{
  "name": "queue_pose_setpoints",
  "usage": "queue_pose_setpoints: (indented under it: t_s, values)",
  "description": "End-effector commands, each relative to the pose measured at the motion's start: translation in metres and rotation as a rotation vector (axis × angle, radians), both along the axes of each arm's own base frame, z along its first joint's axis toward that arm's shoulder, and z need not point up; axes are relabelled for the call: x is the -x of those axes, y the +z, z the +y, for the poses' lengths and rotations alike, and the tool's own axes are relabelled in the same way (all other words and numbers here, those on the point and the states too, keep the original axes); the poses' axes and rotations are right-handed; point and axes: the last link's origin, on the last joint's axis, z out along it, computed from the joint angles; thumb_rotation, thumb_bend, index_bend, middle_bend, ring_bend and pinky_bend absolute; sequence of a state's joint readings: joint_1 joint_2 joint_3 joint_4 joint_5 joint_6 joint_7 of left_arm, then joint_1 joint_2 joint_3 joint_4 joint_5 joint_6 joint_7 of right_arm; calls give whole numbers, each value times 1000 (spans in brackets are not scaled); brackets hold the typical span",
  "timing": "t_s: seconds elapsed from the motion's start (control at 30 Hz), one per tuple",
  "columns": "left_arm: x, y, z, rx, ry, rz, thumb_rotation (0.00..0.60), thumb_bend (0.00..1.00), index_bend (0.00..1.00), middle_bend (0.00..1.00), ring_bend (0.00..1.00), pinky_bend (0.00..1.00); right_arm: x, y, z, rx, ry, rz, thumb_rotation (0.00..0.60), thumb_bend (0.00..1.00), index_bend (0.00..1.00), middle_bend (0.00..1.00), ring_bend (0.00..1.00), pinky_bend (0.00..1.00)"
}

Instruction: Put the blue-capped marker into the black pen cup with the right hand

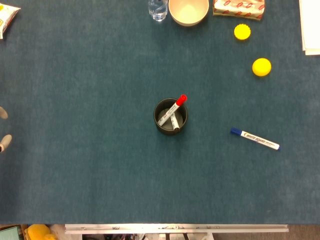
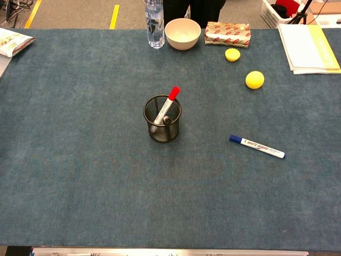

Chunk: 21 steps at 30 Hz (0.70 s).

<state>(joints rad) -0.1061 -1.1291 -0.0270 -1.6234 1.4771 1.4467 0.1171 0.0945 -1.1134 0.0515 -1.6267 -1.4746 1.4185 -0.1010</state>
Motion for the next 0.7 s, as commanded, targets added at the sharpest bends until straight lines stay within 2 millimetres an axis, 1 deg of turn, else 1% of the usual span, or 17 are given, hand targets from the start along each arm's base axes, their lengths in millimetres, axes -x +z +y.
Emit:
queue_pose_setpoints:
  t_s: [0.03,0.2,0.33,0.53,0.7]
  values:
    - [0,2,-2,-7,1,0,600,154,457,362,272,437,0,-2,-1,-10,2,0,600,143,358,248,156,246]
    - [3,5,-4,-11,20,5,600,154,457,362,272,439,0,-10,-3,-34,-5,-9,600,143,358,248,156,246]
    - [2,6,-4,-16,23,0,600,154,457,362,272,439,-2,-15,0,-46,-28,-39,600,143,358,248,156,246]
    - [1,5,-5,-8,14,-2,600,153,457,362,272,440,-12,-23,6,-25,-37,-100,600,143,358,248,156,246]
    - [2,4,-4,2,23,-2,600,153,457,362,272,440,-17,-32,11,-23,-68,-112,600,143,358,248,156,246]
